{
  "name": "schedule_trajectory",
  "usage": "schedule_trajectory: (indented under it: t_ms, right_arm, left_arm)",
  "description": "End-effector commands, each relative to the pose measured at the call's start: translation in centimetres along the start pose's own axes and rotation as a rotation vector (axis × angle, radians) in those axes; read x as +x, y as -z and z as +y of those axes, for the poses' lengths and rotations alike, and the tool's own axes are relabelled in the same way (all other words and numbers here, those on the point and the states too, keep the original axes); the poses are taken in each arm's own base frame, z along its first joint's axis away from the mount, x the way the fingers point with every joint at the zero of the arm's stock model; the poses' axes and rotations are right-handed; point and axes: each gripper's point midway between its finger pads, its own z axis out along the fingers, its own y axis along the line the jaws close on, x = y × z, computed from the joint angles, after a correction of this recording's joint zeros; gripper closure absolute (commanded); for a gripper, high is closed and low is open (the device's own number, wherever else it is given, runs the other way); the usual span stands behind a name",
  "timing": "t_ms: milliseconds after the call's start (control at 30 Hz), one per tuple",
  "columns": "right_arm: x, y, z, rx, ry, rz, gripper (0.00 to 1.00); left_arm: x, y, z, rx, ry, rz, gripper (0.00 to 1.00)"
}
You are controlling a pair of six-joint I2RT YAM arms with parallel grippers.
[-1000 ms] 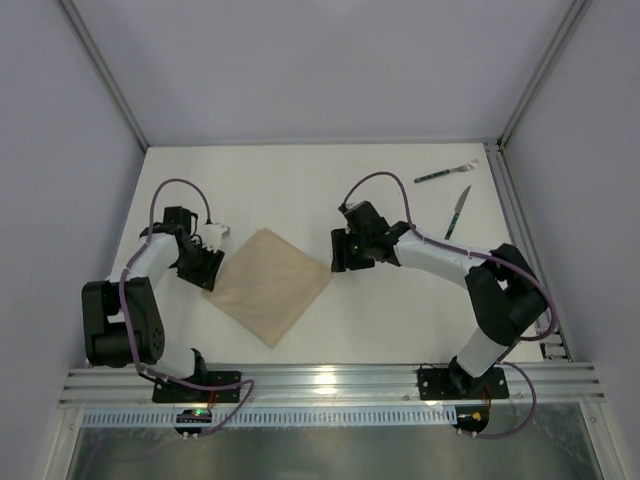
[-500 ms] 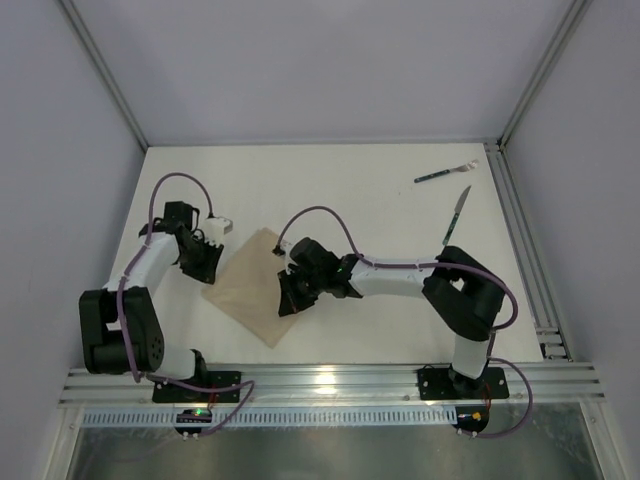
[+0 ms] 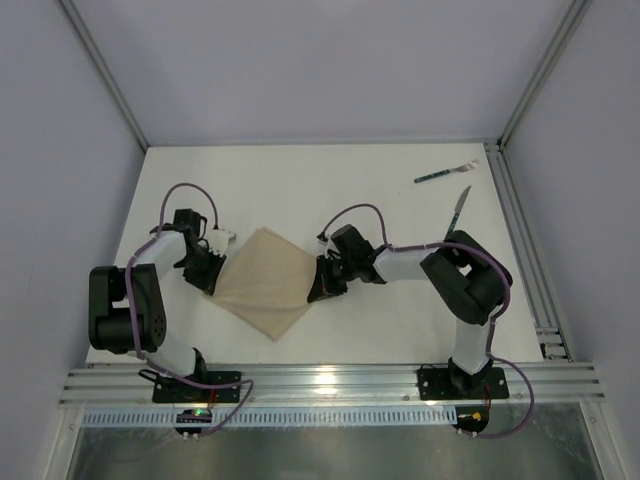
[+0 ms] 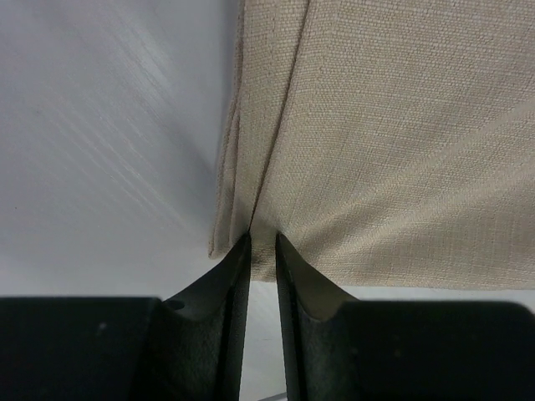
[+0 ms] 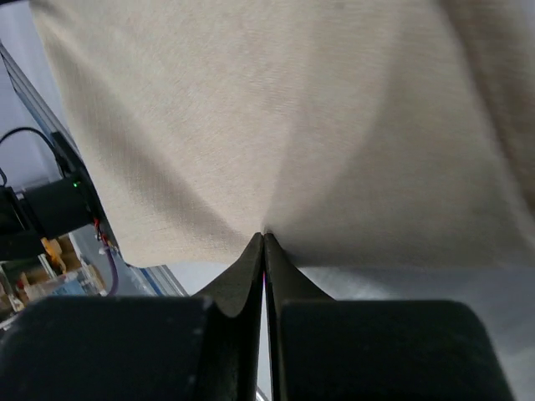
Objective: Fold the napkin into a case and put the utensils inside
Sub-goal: Smooth out the square-folded napkin at the center of the board, then move the square-folded napkin to the center of the board.
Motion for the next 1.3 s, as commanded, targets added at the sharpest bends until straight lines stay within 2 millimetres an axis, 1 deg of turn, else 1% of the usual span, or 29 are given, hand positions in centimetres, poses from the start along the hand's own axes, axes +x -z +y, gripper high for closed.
schedule_trajectory:
  t_ms: [0, 33, 67, 133, 167, 300, 367, 400, 433, 467, 500, 533, 567, 667, 767, 800, 867, 900, 967, 1000, 1133, 1200, 1267]
  right_arm:
    - [-2.2, 2.1, -1.7, 0.003, -0.041, -0.104, 0.96]
    - [-2.5, 2.5, -2.5, 0.021, -0.056, -0.115, 0.96]
    - [-3.3, 3.2, -3.6, 0.037, -0.081, -0.141, 0.96]
    - [-3.8, 4.1, -4.7, 0.051, -0.103, -0.165, 0.96]
    - [-4.4, 4.8, -5.6, 0.061, -0.125, -0.188, 0.96]
    - [-5.0, 6.4, -6.8, 0.097, -0.134, -0.217, 0.96]
    - [-5.6, 7.3, -6.5, 0.11, -0.1, -0.241, 0.96]
    - [-6.4, 7.7, -6.1, 0.117, -0.081, -0.258, 0.96]
    - [-6.3, 8.0, -5.9, 0.126, -0.081, -0.251, 0.96]
    - [-6.7, 8.4, -5.4, 0.124, -0.058, -0.263, 0.96]
    - [-7.0, 8.5, -4.4, 0.123, -0.032, -0.262, 0.96]
    - [-7.2, 8.5, -3.8, 0.127, -0.007, -0.265, 0.96]
    - [-8.1, 8.7, -3.0, 0.132, 0.032, -0.284, 0.96]
    - [-8.2, 7.6, -1.0, 0.093, 0.087, -0.261, 0.96]
    - [-9.4, 6.5, -0.4, 0.057, 0.083, -0.256, 0.96]
    - [-9.7, 5.9, -0.8, 0.067, 0.073, -0.256, 0.96]
    - [-10.0, 5.4, -1.6, 0.089, 0.057, -0.254, 0.96]
    - [-9.9, 4.8, -2.3, 0.104, 0.043, -0.239, 0.96]
    - [-9.8, 4.2, -3.2, 0.121, 0.024, -0.225, 0.96]
    - [-9.3, 3.6, -3.9, 0.133, 0.005, -0.204, 0.96]
    - [-8.5, 2.9, -5.3, 0.166, -0.027, -0.18, 0.96]
    - [-8.5, 2.9, -5.6, 0.181, -0.031, -0.173, 0.96]
    - [-8.8, 3.1, -5.3, 0.178, -0.017, -0.181, 0.96]
  left_arm:
    - [-0.3, -1.9, 2.3, -0.092, -0.034, -0.008, 0.79]
    - [-0.3, -1.9, 2.3, -0.091, -0.036, -0.01, 0.79]
    - [-0.4, -1.9, 2.3, -0.093, -0.038, -0.013, 0.79]
    - [-0.5, -1.9, 2.4, -0.096, -0.039, -0.018, 0.79]
    - [-0.6, -1.9, 2.5, -0.102, -0.04, -0.022, 0.79]
    - [-0.9, -1.9, 2.5, -0.098, -0.043, -0.034, 0.79]
    - [-1.3, -1.7, 2.4, -0.089, -0.046, -0.048, 0.78]
    - [-1.5, -1.5, 2.2, -0.08, -0.048, -0.06, 0.78]
    - [-1.7, -1.3, 2.1, -0.075, -0.048, -0.067, 0.77]
    - [-1.8, -1.1, 2.0, -0.072, -0.049, -0.074, 0.77]
    - [-2.1, -0.7, 2.0, -0.072, -0.052, -0.087, 0.76]
    - [-2.1, -0.5, 1.7, -0.06, -0.052, -0.091, 0.76]
    - [-2.2, -0.3, 1.6, -0.059, -0.05, -0.098, 0.75]
    - [-2.5, 0.5, 1.5, -0.065, -0.049, -0.118, 0.75]
    - [-2.8, 1.1, 1.5, -0.073, -0.049, -0.13, 0.74]
    - [-2.8, 1.2, 1.5, -0.074, -0.051, -0.133, 0.73]
    - [-3.0, 1.5, 1.5, -0.078, -0.053, -0.145, 0.72]
    - [-3.0, 1.6, 1.6, -0.083, -0.053, -0.146, 0.72]
    - [-3.0, 1.6, 1.6, -0.085, -0.055, -0.144, 0.72]
    - [-3.1, 1.5, 1.7, -0.087, -0.054, -0.144, 0.72]
    - [-3.0, 1.4, 1.6, -0.079, -0.049, -0.141, 0.72]
    - [-3.1, 1.6, 1.4, -0.072, -0.047, -0.148, 0.72]
    - [-3.3, 2.0, 1.4, -0.073, -0.044, -0.153, 0.72]
